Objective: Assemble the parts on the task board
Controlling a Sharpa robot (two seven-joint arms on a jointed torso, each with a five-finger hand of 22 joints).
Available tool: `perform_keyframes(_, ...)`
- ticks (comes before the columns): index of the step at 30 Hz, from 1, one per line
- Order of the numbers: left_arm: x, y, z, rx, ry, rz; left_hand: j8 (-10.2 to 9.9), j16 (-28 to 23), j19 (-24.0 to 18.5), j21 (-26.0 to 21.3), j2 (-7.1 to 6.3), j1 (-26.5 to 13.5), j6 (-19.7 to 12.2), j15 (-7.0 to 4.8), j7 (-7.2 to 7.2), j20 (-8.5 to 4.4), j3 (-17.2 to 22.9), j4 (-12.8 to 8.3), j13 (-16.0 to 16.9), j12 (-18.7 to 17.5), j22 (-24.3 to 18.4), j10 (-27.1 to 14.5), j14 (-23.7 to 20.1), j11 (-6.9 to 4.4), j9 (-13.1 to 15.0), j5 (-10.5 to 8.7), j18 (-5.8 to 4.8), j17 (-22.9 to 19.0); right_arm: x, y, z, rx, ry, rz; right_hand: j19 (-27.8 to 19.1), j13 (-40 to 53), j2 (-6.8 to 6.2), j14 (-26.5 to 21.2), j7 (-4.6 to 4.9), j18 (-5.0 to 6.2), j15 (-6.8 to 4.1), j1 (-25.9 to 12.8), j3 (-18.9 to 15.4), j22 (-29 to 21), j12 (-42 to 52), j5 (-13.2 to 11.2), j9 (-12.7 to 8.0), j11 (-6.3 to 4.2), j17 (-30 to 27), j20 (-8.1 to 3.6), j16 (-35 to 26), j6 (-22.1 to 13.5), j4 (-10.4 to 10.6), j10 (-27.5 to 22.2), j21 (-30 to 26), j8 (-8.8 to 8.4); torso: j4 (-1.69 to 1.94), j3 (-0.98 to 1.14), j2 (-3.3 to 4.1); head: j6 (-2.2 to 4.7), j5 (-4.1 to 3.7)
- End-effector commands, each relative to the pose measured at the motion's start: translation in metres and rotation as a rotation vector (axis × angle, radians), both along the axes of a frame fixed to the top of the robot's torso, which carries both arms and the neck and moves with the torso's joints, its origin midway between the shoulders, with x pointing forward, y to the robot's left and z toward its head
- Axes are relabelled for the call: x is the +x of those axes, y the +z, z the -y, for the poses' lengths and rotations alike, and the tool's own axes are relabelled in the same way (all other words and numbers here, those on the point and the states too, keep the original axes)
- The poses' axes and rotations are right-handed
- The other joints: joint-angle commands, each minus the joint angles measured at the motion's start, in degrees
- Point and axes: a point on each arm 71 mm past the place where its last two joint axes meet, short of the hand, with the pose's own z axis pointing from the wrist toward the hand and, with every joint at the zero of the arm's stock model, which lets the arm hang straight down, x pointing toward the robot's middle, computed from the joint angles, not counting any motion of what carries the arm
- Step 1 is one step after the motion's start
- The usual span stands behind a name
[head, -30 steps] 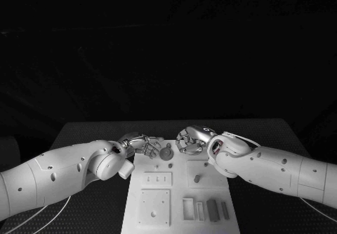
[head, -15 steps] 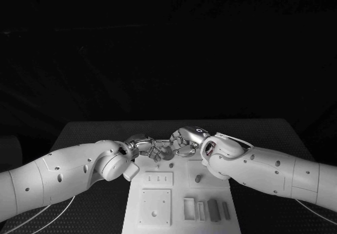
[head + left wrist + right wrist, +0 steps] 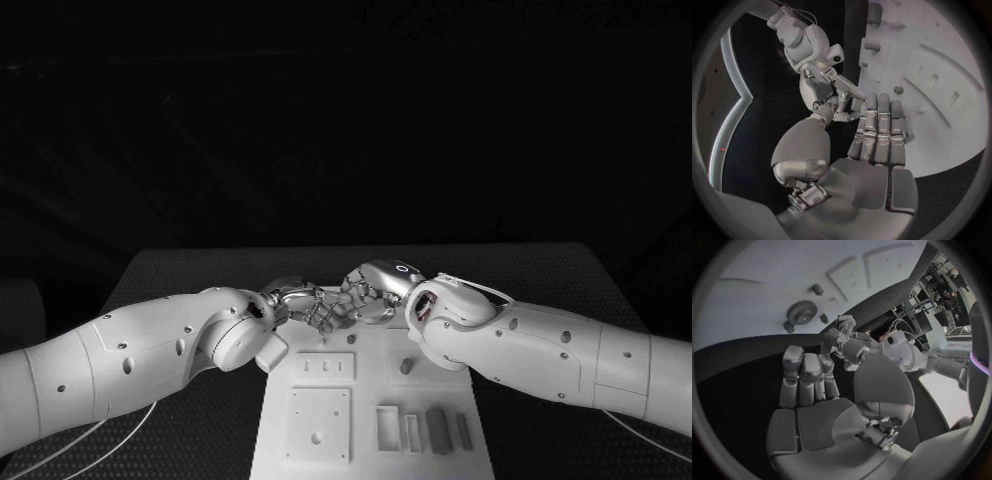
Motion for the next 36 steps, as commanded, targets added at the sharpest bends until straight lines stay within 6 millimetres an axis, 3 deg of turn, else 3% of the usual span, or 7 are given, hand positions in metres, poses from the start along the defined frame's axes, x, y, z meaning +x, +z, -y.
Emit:
perform_keyframes(1,-0.001,0.001,0.003,0.003,-0.024,-0.003,-0.4,0.3,-0.2,0.2,0.72,0.2,0.4,0.07,0.01,0.01,0.1,-0.4,0.1,-0.2,1.0,-0.1,-0.4,0.18,-0.1,-0.16,0.8,-0.1,-0.002,0.001,-0.005,-0.006,0.015,0.006,0.1,0.1,0.11,0.4,2.95,1.64,-0.12,0.2,0.4,0.5,0.1,-0.2,0.4,-0.14,0.0,-0.22,0.0,5.6,-0.1,0.4,0.2,0.19,0.0,0.02,0.0,-0.11,0.0)
perform_keyframes(22,-0.001,0.001,0.005,-0.005,-0.021,0.001,-0.8,0.7,-0.2,0.4,4.55,1.7,2.1,-0.03,-0.49,-0.08,0.1,-2.6,0.6,-0.1,1.0,0.7,-0.2,-0.33,-0.4,0.26,0.63,-0.4,-0.003,0.0,-0.016,-0.015,0.039,-0.01,0.2,0.1,0.06,0.4,2.96,1.64,-0.12,0.1,0.5,0.5,0.1,-0.2,0.3,-0.14,0.0,-0.22,0.0,5.6,-0.1,0.5,0.2,0.15,-0.03,-0.06,0.01,-0.38,0.13)
perform_keyframes(32,0.0,0.001,0.008,-0.003,-0.021,-0.003,-0.9,0.8,-0.2,0.4,5.0,1.3,2.8,-0.06,-0.69,-0.11,0.0,-2.8,0.7,0.0,1.0,1.2,-0.2,-0.5,-0.5,0.65,0.57,-0.5,-0.005,0.0,-0.02,-0.012,0.049,-0.018,0.2,0.1,0.04,0.4,2.96,1.64,-0.12,0.1,0.6,0.5,0.0,-0.1,0.3,-0.14,-0.1,-0.22,0.0,5.6,-0.1,0.5,0.2,0.13,-0.04,-0.02,0.03,-0.45,0.07)
perform_keyframes(36,0.0,0.0,0.01,0.0,-0.024,-0.005,-1.0,1.0,-0.1,0.5,6.46,2.0,3.5,-0.09,-0.92,-0.13,0.6,-4.0,0.9,0.1,1.0,1.7,-0.1,-0.73,-0.6,3.44,0.47,-0.7,-0.005,0.0,-0.02,-0.013,0.05,-0.02,0.2,0.1,0.04,0.4,2.96,1.64,-0.12,0.1,0.6,0.5,0.0,-0.1,0.3,-0.14,-0.1,-0.22,0.0,5.6,-0.1,0.5,0.2,0.12,-0.01,-0.05,0.01,-0.45,0.1)
